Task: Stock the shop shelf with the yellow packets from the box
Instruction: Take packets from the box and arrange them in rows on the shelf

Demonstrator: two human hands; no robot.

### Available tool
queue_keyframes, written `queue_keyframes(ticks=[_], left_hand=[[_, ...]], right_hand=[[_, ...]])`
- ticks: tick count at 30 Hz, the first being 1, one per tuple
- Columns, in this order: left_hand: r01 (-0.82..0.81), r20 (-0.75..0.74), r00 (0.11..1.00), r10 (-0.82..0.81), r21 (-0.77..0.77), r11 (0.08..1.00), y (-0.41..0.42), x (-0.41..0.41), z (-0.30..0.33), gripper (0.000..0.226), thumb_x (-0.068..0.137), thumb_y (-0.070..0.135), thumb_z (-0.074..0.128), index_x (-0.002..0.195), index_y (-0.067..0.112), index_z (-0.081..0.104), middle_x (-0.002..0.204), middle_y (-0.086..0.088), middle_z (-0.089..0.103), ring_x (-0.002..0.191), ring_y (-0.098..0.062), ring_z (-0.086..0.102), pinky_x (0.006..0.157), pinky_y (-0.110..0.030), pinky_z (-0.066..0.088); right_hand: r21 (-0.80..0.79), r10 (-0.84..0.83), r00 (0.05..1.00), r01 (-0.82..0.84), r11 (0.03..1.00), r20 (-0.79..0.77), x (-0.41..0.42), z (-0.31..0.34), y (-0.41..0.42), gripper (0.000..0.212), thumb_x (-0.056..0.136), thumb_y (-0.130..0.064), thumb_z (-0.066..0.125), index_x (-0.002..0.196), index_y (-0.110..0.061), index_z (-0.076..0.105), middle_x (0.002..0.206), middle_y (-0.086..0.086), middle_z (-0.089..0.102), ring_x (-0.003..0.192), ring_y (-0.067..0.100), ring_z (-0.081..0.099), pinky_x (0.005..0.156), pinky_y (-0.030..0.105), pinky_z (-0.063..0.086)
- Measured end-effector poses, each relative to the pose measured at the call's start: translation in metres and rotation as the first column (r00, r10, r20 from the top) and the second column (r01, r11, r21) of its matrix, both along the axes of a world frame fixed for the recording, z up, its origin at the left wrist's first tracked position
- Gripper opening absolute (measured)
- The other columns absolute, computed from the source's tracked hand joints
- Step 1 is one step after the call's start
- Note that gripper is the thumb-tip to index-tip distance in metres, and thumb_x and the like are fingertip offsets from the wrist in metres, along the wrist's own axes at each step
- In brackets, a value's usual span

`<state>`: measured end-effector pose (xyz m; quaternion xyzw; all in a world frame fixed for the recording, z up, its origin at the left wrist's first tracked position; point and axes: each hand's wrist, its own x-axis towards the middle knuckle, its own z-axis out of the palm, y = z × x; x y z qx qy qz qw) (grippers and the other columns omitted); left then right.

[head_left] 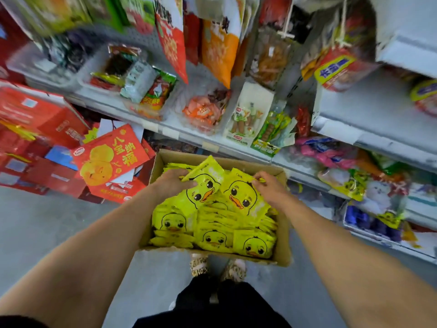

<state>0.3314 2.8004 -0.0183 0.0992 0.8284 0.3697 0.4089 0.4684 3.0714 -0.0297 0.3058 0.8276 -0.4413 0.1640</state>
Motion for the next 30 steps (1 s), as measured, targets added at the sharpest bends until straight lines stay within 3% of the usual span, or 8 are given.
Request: queue_keyframes(ticks=[3,5,10,13,16,23,26,30], left_hand=[[-0.058,0.048,0.998,0.050,0.177,0.983,0.026,-0.003,0.036,0.018,0.089,0.023,0.070,0.106,0.016,0.070,0.101,-0.004,0.072,0.080,-0.005,0.067,0.076,-0.020,0.055],[-0.092,0.077,0.994,0.076,0.239,0.967,0.042,-0.004,0.059,0.024,0.090,0.024,0.069,0.112,0.013,0.069,0.108,-0.006,0.073,0.098,-0.016,0.069,0.095,-0.040,0.053],[-0.181,0.094,0.983,0.158,0.357,0.916,0.093,0.001,0.123,0.018,0.096,0.023,0.059,0.111,0.017,0.067,0.099,-0.004,0.075,0.087,-0.022,0.072,0.084,-0.043,0.057],[-0.174,0.043,0.984,0.171,0.409,0.896,0.126,0.014,0.153,0.017,0.099,0.027,0.053,0.106,0.017,0.066,0.098,-0.005,0.073,0.075,-0.011,0.072,0.067,-0.026,0.058],[-0.210,0.101,0.978,0.184,0.462,0.862,0.157,0.034,0.177,0.024,0.093,0.031,0.061,0.108,0.013,0.068,0.102,-0.010,0.074,0.086,-0.023,0.073,0.072,-0.035,0.060],[-0.143,-0.029,0.982,0.186,0.529,0.836,0.261,0.072,0.246,0.059,0.063,0.043,0.087,0.111,0.012,0.070,0.112,-0.013,0.072,0.106,-0.033,0.067,0.099,-0.055,0.048],[-0.191,0.011,0.972,0.233,0.607,0.771,0.314,0.099,0.277,0.026,0.086,0.020,0.071,0.109,0.009,0.068,0.096,-0.010,0.075,0.084,-0.025,0.074,0.077,-0.046,0.060],[-0.166,0.025,0.981,0.193,0.633,0.756,0.374,0.120,0.304,0.030,0.089,0.012,0.066,0.118,0.005,0.062,0.102,-0.016,0.073,0.079,-0.027,0.073,0.057,-0.036,0.059]], right_hand=[[0.029,-0.073,0.995,0.075,0.997,-0.068,-0.001,0.040,0.020,0.027,0.102,-0.034,0.051,0.115,-0.012,0.059,0.111,0.009,0.062,0.097,0.022,0.057,0.074,0.030,0.043],[-0.012,-0.152,0.980,0.152,0.988,-0.129,0.001,0.067,0.034,0.037,0.097,-0.045,0.056,0.111,-0.012,0.061,0.110,0.008,0.064,0.095,0.020,0.058,0.073,0.029,0.044],[-0.270,-0.276,0.938,0.216,0.938,-0.209,0.007,0.105,0.082,0.093,0.041,-0.077,0.084,0.108,-0.017,0.064,0.104,0.005,0.074,0.094,0.026,0.072,0.086,0.050,0.058],[-0.305,-0.253,0.919,0.158,0.939,-0.303,0.016,0.158,0.099,0.069,0.054,-0.048,0.094,0.106,-0.015,0.063,0.094,0.005,0.076,0.082,0.023,0.075,0.078,0.044,0.061],[-0.317,-0.219,0.904,0.099,0.943,-0.368,0.031,0.199,0.131,0.023,0.078,-0.023,0.083,0.095,-0.018,0.069,0.080,0.000,0.077,0.069,0.016,0.073,0.066,0.033,0.061],[-0.286,-0.227,0.850,0.095,0.954,-0.476,0.080,0.279,0.245,0.024,0.079,-0.022,0.081,0.096,-0.008,0.073,0.092,0.014,0.076,0.079,0.028,0.072,0.078,0.045,0.059],[-0.306,-0.262,0.812,0.109,0.946,-0.521,0.100,0.312,0.298,0.022,0.081,-0.020,0.079,0.096,-0.007,0.071,0.083,0.009,0.076,0.066,0.019,0.072,0.060,0.032,0.059],[-0.282,-0.267,0.793,0.125,0.951,-0.547,0.121,0.347,0.357,0.022,0.081,-0.017,0.079,0.099,-0.008,0.070,0.085,0.009,0.076,0.063,0.018,0.072,0.057,0.031,0.059]])
